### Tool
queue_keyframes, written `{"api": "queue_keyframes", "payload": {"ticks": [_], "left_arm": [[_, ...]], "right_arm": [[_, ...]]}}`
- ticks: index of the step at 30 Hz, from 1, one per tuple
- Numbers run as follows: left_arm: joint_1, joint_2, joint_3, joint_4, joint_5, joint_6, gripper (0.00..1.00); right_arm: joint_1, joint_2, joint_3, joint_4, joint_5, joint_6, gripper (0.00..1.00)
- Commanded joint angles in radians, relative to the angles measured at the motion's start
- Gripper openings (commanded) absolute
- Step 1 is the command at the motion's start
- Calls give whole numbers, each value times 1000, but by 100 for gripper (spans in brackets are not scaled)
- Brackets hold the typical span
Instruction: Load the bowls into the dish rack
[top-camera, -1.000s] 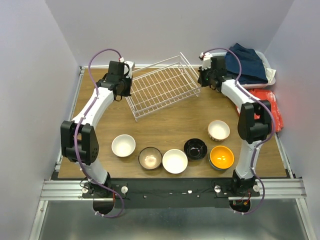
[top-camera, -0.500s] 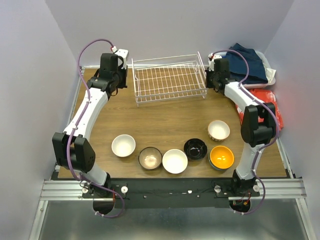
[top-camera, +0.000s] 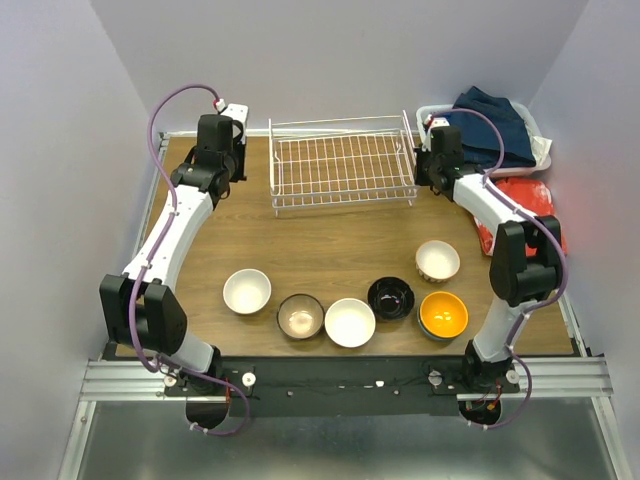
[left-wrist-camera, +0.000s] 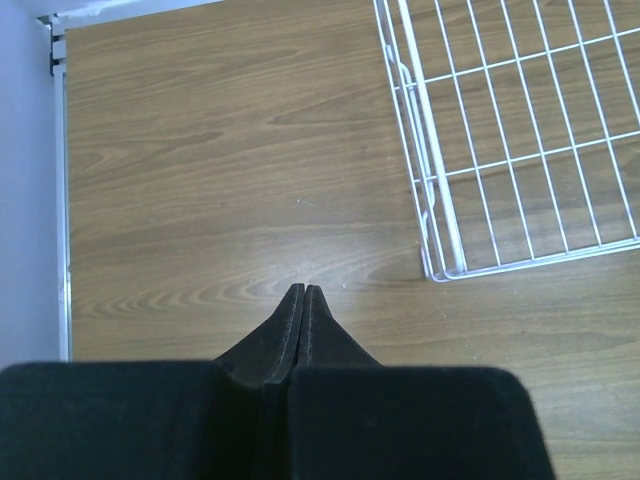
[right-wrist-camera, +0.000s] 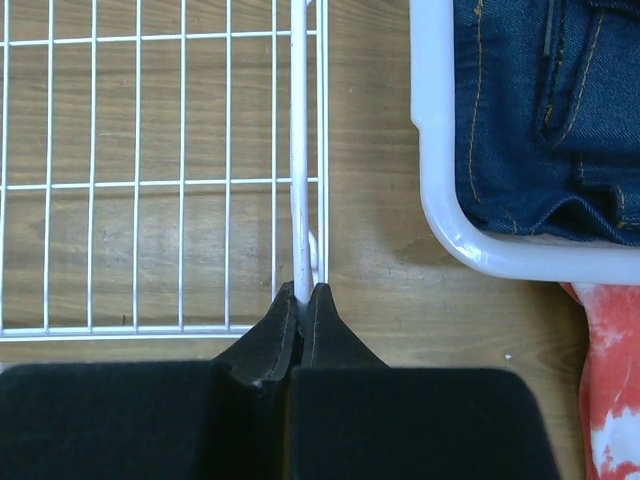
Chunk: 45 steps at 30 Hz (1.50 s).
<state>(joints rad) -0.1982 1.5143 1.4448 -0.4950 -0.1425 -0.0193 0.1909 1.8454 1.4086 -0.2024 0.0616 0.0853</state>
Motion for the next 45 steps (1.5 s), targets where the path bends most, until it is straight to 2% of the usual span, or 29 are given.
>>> {"api": "queue_keyframes", "payload": {"ticks": [1,3,4,5,7,8,9,11,12,15,18,22,27,31,33,40,45], "left_arm": [[2,-46,-34,27,-57,15,0],[2,-51,-34,9,-58,13,0],[2,-52,-32,6,-55,13,2],[2,-54,-32,1,-55,15,7],[2,-60,-40,13,-125,15,25],[2,-60,-40,19,-170,50,33],[2,-57,-35,35,-207,68,49],[3,-60,-26,47,-268,141,56],[3,-65,-24,46,-269,166,61],[2,-117,-58,52,-217,264,65],[-3,-222,-168,119,-138,307,74],[-35,-325,-264,159,-54,283,79],[-46,-283,-274,73,-103,150,81],[-47,-256,-314,93,-27,107,82],[-47,-252,-319,98,3,73,82],[-50,-256,-342,96,60,28,82],[-50,-278,-342,93,18,51,82]], "right_arm": [[5,-54,-33,-12,-57,90,1],[4,-61,-43,-9,-57,90,1],[4,-66,-45,-9,-57,90,1],[4,-67,-49,-11,-55,91,5],[4,-80,-50,-11,-85,88,27],[5,-84,-45,-12,-83,73,46],[4,-90,-30,-17,-74,62,52],[4,-113,-14,-35,-68,25,61],[4,-123,-8,-45,-68,18,62],[5,-178,-17,-81,-101,5,66],[5,-250,-59,-109,-172,-1,70],[4,-343,-131,-153,-216,-74,75],[5,-481,-276,-278,-306,-508,83],[5,-517,-350,-419,-341,-715,85],[5,-518,-371,-485,-348,-739,84],[4,-528,-461,-482,-299,-690,80],[4,-405,-407,-535,-296,-697,71]]}}
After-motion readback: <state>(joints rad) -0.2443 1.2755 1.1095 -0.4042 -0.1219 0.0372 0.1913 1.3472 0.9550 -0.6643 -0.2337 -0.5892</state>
